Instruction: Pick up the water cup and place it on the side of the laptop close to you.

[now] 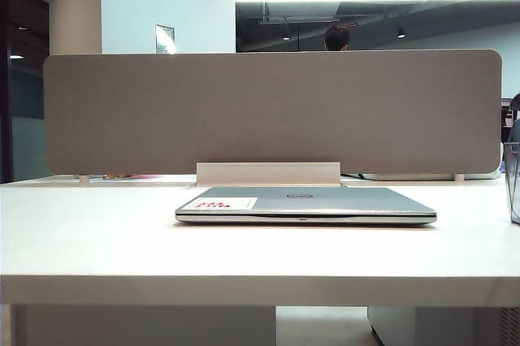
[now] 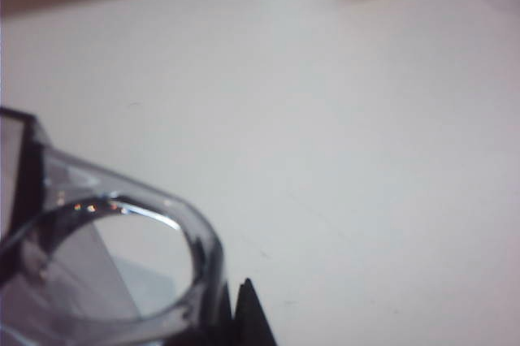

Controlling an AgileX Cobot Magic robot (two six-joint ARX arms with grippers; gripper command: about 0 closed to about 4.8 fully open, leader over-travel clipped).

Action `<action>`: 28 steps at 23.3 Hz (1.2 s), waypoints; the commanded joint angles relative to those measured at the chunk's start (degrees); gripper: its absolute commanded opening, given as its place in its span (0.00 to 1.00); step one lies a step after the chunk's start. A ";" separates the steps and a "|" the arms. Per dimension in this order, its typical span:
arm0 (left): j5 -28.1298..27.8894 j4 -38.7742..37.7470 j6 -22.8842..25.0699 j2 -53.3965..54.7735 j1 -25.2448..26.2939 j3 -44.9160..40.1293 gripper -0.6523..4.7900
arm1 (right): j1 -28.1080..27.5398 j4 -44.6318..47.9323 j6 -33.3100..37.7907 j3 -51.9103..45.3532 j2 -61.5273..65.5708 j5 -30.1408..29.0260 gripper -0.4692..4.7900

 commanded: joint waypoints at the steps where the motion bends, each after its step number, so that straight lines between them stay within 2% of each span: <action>1: 0.28 0.35 -0.22 0.04 -0.13 0.17 0.11 | -0.04 2.89 -1.79 0.17 -0.17 0.22 0.08; 7: 0.46 0.26 -0.22 0.04 -0.13 0.17 0.11 | 0.20 5.53 -2.99 -0.04 -0.94 -0.26 0.08; 10: 0.48 -0.28 -0.24 0.04 -0.13 0.17 0.11 | 2.78 5.62 -2.99 -1.49 -3.87 -0.24 0.08; 16: 0.50 -0.50 -0.70 0.04 -0.15 0.17 0.11 | 13.86 4.33 -2.99 -6.05 -14.40 0.07 0.08; 21: 2.08 -0.52 -1.77 0.04 -0.15 0.17 0.11 | 25.77 -5.88 -2.93 -6.49 -21.66 0.52 0.08; 23: 3.67 -0.52 -1.77 0.04 -0.15 0.17 0.11 | 29.38 -7.45 -2.49 -6.36 -22.14 2.01 0.08; 25: 5.57 -0.50 -2.29 0.04 -0.13 0.20 0.11 | 35.80 -9.11 -2.36 -6.21 -22.16 5.57 0.08; 28: 5.62 -0.52 -3.30 0.04 -0.13 0.17 0.11 | 39.32 -10.23 -1.75 -6.23 -22.16 7.45 0.08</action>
